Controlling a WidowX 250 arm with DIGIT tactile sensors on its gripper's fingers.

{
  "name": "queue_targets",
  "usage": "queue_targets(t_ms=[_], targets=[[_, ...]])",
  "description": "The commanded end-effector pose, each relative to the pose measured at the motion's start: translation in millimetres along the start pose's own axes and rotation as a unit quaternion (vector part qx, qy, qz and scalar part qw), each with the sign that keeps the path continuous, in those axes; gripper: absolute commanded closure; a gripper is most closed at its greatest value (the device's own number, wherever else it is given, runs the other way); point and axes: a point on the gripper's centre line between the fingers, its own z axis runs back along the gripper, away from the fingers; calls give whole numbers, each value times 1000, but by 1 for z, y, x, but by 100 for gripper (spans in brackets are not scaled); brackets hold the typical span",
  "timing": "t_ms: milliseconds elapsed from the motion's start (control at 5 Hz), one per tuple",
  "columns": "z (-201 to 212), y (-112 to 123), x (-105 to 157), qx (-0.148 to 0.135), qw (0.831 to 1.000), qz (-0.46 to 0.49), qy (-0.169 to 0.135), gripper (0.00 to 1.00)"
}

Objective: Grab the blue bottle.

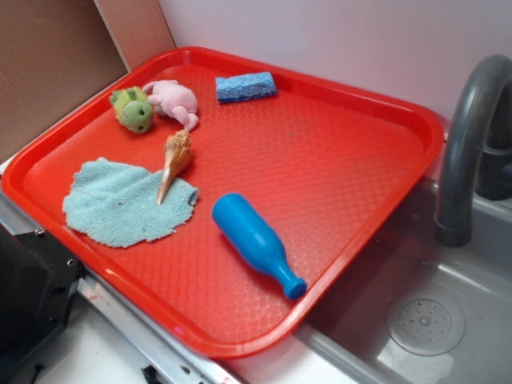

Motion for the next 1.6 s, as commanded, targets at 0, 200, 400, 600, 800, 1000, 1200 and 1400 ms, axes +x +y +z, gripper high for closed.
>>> queue_targets(t_ms=[0,200,400,600,800,1000,1200,1400], targets=[[-9,-10,25,29,972,-233,-1,0],[-21,-19,45,9,936,-351,6,0],[-34,-33,62,1,885,-466,20,0],[-51,-53,67,22,818,-574,27,0],[-75,-74,64,15,739,-673,42,0],[-104,-86,62,33,710,-701,63,0],[-136,-93,63,21,726,-682,81,0],[-171,-102,67,-21,716,-691,98,0]])
